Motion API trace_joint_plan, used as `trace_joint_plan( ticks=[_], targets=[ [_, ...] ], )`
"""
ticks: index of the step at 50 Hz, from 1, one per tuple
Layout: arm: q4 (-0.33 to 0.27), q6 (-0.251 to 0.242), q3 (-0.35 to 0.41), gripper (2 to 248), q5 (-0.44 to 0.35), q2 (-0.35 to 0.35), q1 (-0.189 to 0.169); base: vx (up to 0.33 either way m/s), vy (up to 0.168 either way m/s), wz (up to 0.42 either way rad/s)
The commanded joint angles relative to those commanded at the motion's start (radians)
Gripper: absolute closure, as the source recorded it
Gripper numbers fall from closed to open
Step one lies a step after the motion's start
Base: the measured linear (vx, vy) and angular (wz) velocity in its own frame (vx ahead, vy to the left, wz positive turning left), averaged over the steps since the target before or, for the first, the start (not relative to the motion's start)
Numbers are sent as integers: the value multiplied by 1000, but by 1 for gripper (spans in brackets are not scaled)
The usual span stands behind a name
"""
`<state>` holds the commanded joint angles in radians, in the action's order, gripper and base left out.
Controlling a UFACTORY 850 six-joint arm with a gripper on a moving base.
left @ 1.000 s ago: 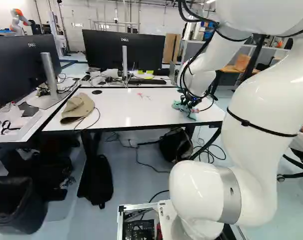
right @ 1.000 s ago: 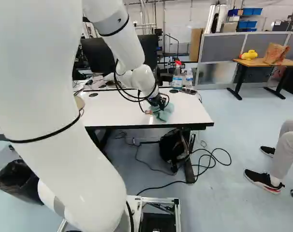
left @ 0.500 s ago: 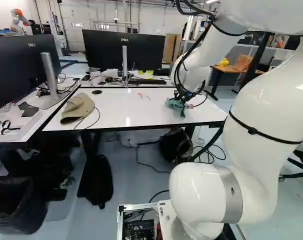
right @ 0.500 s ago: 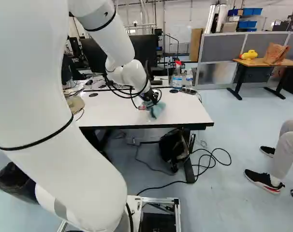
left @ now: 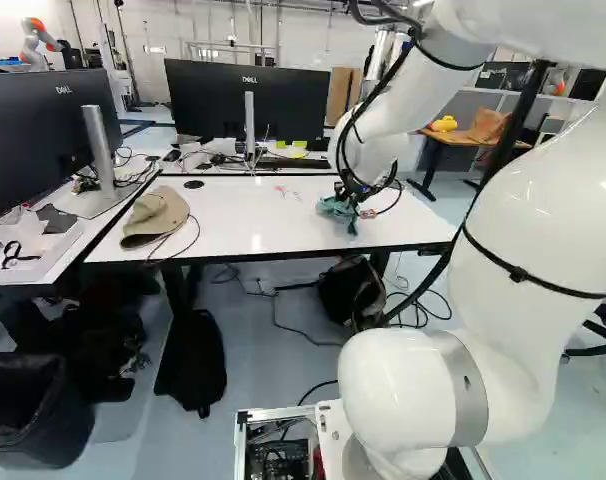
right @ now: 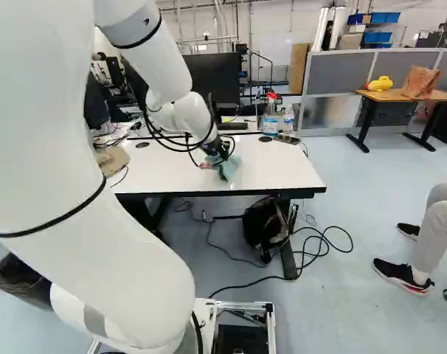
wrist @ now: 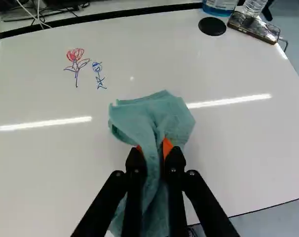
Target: Clean the table with the green towel
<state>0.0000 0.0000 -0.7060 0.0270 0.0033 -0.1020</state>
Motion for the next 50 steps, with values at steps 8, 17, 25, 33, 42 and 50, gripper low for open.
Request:
trace_joint_plan(
  ticks=[8, 17, 25, 33, 42, 50],
  targets=[
    [0, 0, 21, 195, 0, 21, 28, 0, 0, 0],
    [0, 0, 44, 195, 0, 43, 61, 0, 0, 0],
    [0, 0, 63, 195, 0, 63, 91, 0, 0, 0],
    [0, 0, 83, 195, 0, 84, 116, 0, 0, 0],
    [0, 0, 85, 195, 0, 86, 118, 0, 0, 0],
    [0, 0, 85, 195, 0, 86, 118, 0, 0, 0]
  ],
)
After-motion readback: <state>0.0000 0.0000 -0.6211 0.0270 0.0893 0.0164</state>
